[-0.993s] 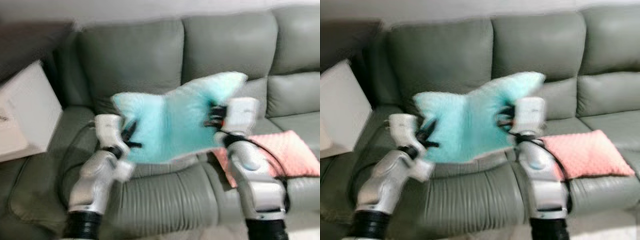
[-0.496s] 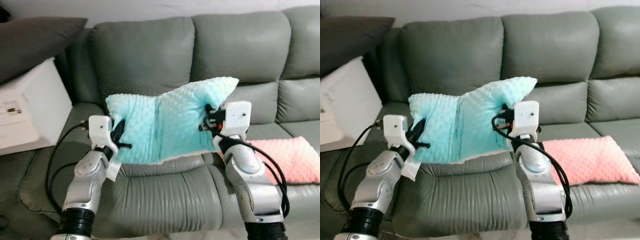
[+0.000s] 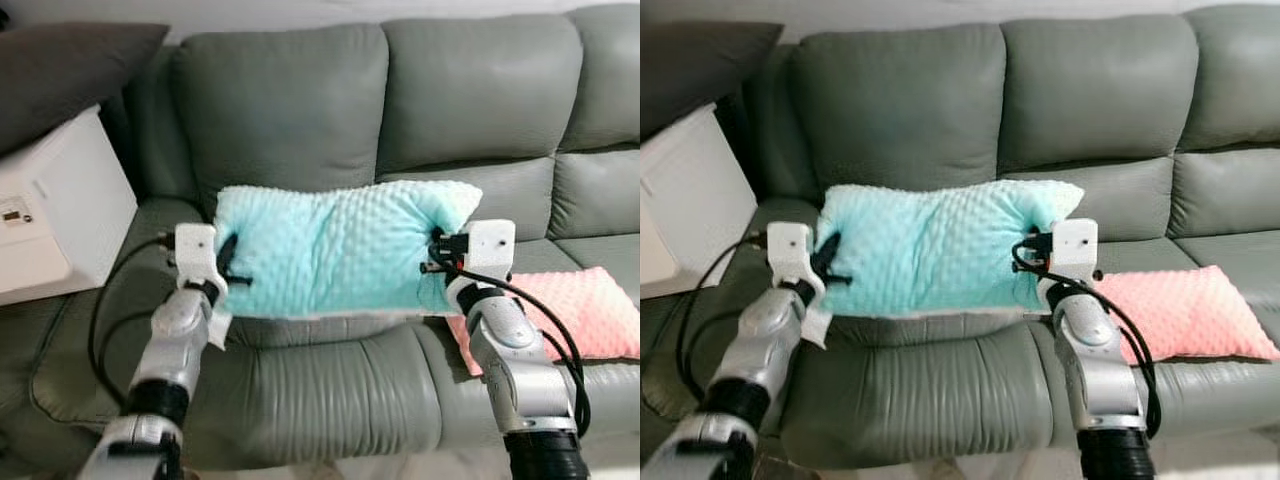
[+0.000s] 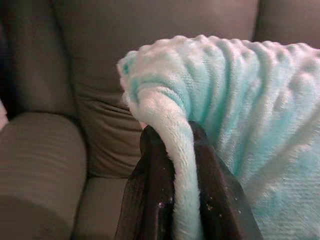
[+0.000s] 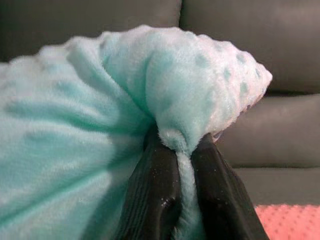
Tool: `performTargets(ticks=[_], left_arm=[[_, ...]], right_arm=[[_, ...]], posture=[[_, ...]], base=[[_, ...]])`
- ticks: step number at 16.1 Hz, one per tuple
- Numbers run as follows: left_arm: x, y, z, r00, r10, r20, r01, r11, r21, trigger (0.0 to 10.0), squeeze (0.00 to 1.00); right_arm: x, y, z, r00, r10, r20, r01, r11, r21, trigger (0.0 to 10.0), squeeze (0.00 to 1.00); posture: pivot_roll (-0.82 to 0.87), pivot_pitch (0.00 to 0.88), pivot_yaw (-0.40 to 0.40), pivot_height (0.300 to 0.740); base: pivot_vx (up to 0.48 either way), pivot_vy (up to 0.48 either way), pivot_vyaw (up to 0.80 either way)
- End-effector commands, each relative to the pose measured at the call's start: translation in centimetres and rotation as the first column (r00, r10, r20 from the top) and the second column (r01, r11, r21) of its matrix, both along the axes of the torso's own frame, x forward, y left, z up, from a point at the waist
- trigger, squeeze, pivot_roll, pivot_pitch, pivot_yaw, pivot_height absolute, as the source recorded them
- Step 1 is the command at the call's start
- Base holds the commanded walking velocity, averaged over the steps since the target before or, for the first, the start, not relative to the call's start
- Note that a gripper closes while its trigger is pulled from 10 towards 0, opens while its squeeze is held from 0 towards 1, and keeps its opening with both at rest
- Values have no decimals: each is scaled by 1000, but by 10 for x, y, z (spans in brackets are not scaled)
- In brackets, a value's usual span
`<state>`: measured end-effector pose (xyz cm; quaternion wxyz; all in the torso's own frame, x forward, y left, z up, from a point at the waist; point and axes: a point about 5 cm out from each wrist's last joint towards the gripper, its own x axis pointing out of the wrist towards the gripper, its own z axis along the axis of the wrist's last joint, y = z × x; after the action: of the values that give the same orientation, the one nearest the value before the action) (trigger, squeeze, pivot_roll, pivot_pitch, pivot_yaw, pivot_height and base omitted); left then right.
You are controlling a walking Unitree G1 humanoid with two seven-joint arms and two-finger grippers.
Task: Move the pillow to the sofa
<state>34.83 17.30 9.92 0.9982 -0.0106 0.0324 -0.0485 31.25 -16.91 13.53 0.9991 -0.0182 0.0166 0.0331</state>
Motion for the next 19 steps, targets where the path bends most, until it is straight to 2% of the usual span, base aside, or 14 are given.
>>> performTargets(ticks=[1,4,8,10,14,15,16,17,19], left_arm=[[2,6,0,1000,27,4,-27,1000,11,10000,0],[4,-2,-6,1000,7,2,-7,999,35,10000,0],[4,3,-18,995,71,-71,-69,997,39,10000,0],[14,-2,-7,996,74,-55,-73,997,16,10000,0],[33,-15,22,998,63,-1,-63,998,1,10000,0],[37,-17,30,998,64,14,-64,998,-7,10000,0],[40,-18,35,997,69,25,-68,997,-31,10000,486],[42,-17,40,996,86,39,-84,995,-49,10000,1000],[44,-18,43,994,100,42,-98,993,-64,10000,1000]], right_arm=[[1,-5,1,1000,-23,14,23,1000,21,10000,0],[-4,-9,-10,1000,-21,-17,22,999,30,10000,0],[-8,-26,-20,996,-76,-50,79,995,54,10000,0],[-1,-27,-20,995,-77,-56,80,995,56,10000,0],[21,-17,-15,1000,7,-18,-8,1000,-20,10000,0],[30,-14,-8,1000,30,7,-30,999,-38,10000,553],[36,-12,-3,999,44,24,-43,998,-38,10000,1000],[45,-11,6,998,40,48,-38,999,-39,10000,1000],[53,-8,16,996,37,84,-33,998,-45,10000,1000]], posture=[[-214,113,59,740],[-205,182,73,740],[-186,296,103,740],[-178,330,110,740],[-155,372,118,740],[-155,380,120,740],[-154,384,120,740],[-154,387,118,740],[-154,390,120,740]], base=[[0,0,0],[0,0,0],[0,0,0],[0,0,0],[0,0,0],[0,0,0],[0,0,0],[0,0,0],[0,0,0]])
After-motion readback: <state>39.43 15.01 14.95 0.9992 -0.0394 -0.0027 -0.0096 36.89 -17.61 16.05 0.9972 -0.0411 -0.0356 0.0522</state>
